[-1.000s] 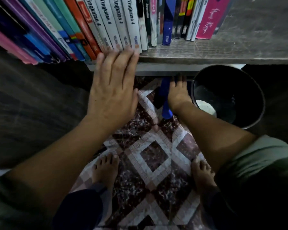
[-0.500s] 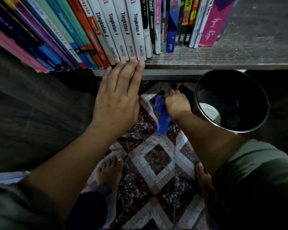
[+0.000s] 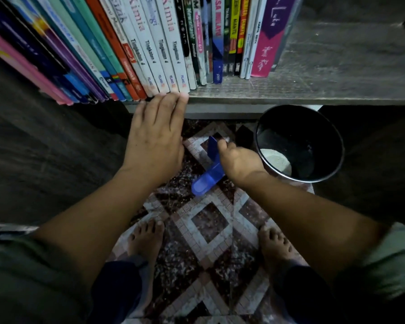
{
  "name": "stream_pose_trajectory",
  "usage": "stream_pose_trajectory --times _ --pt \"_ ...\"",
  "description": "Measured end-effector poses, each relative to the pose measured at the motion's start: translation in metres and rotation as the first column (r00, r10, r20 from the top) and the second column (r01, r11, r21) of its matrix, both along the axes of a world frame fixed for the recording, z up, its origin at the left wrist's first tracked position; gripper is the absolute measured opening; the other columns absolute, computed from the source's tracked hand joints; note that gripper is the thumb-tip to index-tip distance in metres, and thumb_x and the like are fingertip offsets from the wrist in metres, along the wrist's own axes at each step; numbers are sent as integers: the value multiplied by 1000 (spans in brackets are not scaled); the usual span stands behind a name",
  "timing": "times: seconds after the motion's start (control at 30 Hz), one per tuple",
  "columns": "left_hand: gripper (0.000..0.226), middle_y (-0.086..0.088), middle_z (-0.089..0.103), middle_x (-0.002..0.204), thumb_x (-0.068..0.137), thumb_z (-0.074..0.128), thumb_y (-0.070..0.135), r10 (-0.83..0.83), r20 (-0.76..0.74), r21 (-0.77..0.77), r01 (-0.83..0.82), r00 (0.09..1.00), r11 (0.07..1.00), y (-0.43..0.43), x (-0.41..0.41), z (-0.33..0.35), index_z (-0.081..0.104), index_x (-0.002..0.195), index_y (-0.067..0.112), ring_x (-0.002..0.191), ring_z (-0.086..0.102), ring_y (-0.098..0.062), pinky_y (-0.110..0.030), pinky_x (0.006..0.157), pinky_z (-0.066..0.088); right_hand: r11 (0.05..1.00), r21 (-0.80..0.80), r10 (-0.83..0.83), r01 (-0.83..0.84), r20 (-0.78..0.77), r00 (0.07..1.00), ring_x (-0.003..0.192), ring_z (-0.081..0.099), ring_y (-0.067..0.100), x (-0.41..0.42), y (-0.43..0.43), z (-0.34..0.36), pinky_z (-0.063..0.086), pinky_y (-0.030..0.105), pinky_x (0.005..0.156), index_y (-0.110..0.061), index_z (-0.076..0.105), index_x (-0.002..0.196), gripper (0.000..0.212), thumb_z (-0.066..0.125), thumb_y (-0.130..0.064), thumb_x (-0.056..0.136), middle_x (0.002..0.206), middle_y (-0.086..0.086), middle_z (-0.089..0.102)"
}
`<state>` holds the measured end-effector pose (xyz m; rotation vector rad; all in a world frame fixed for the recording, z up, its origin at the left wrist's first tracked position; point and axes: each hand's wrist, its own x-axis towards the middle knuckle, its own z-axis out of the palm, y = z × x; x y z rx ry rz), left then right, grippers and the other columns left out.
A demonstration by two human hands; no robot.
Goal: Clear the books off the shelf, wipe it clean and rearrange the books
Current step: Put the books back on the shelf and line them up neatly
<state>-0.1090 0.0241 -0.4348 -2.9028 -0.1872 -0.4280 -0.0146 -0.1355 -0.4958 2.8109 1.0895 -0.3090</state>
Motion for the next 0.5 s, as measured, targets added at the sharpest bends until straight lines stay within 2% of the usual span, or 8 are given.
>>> stream_pose_trajectory --times 0.1,0.23,0.33,0.4,0.5 --pt "70 -17 41 133 83 59 27 15 -28 -9 -16 999 1000 -5 3 16 32 143 3 119 39 -33 -48 103 34 1000 -13 -16 17 21 1000 107 62 35 -11 -6 35 46 39 72 -3 40 128 30 32 -5 99 124 15 56" --pt "59 -14 50 121 84 58 26 24 -51 -3 -24 998 1000 -14 9 44 43 136 5 109 46 -31 -44 95 38 999 -12 -51 52 10 999 112 61 35 -20 -18 91 45 38 75 -4 44 122 27 34 -2 97 126 16 57" --pt "54 -14 54 112 80 61 23 -23 9 9 23 1000 1000 -20 10 73 50 130 5 103 50 -32 -45 90 42 998 8 -60 59 85 995 110 62 34 -29 -29 132 42 37 70 -3 46 121 26 36 -3 96 124 15 59" --pt "55 -14 53 114 81 61 22 -40 60 14 39 997 999 -24 10 98 49 132 6 105 49 -33 -46 93 40 997 31 -80 77 146 986 108 63 34 -35 -35 156 40 36 67 -4 46 121 27 37 -3 96 122 14 60" --pt "53 -15 52 119 83 59 23 -27 152 4 26 988 1000 -30 12 143 48 133 8 111 47 -34 -48 98 37 983 89 -171 158 176 969 111 61 32 -41 -47 192 48 36 73 -6 47 123 28 41 -5 96 124 12 58"
